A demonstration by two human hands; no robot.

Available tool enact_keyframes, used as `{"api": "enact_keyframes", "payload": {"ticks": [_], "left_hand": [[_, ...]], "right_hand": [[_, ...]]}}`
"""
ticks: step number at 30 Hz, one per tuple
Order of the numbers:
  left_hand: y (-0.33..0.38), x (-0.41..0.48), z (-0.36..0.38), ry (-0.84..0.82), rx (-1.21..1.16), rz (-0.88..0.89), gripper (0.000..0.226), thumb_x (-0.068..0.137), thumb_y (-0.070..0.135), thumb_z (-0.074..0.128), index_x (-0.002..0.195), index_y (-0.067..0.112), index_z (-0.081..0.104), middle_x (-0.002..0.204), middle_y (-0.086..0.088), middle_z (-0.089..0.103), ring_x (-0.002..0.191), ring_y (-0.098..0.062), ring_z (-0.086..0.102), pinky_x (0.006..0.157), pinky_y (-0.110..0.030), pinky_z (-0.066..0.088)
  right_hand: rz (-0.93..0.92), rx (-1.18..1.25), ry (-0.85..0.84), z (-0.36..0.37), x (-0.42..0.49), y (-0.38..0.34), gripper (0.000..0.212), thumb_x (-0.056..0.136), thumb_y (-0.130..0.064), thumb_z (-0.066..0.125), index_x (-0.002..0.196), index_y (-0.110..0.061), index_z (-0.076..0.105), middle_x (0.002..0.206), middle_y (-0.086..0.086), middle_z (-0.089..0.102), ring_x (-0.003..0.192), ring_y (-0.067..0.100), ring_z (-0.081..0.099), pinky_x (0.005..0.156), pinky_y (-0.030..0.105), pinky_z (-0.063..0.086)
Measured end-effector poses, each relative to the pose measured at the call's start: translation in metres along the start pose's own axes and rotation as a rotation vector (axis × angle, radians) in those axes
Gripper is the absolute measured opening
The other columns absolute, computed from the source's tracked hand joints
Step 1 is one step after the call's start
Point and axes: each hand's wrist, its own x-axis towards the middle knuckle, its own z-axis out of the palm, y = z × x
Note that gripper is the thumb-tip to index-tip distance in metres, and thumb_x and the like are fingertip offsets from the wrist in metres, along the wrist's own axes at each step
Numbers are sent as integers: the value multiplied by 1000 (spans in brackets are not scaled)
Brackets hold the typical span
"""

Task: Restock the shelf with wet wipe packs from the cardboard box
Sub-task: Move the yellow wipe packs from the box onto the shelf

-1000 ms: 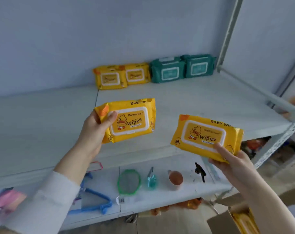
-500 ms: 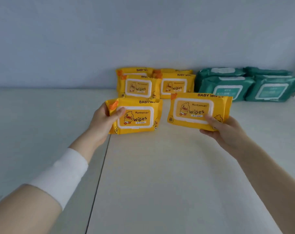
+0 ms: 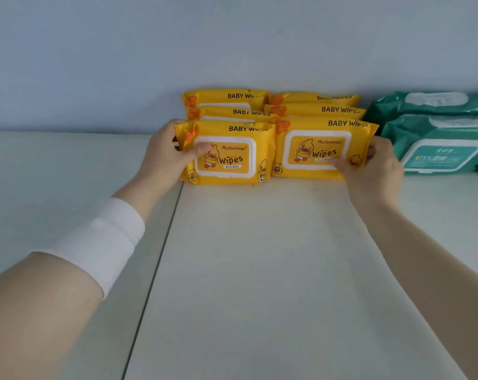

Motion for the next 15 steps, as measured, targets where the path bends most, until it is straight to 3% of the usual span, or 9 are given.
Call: {"api": "enact_keyframes", "payload": {"ticks": [3,7,11,15], "left_hand": [[2,-5,1,90,95,33,58,77,24,74,125,9,46,115,-1,54,108,-16,52,92,-27,43],[12,-22,1,119,431,156,83,78,22,73,145,12,25,147,-14,32,136,-29,29,110,-41,28],[26,-60,11,-116,802,282,71,87,28,61,147,20,23,158,-14,7,146,-31,7,115,-50,16],[65,-112,34,-392,1033,488,59,94,29,50,147,18,25,157,-9,16,146,-27,9,118,-49,9]], "right_hand": [[24,-49,64,4,-12,-7,72,78,-25,74,137,-9,35,135,11,42,124,25,41,100,30,34],[-25,-299,1,-5,-45,-18,88,85,-29,66,149,-10,10,150,17,17,140,31,19,114,37,21],[-104,-629,-158,-37,-93,-16,72,94,-35,50,150,-14,10,157,17,3,146,32,3,117,42,13],[-110,-890,-335,-83,-146,-4,64,97,-40,40,150,-16,13,158,12,3,147,31,-4,119,43,7]]}}
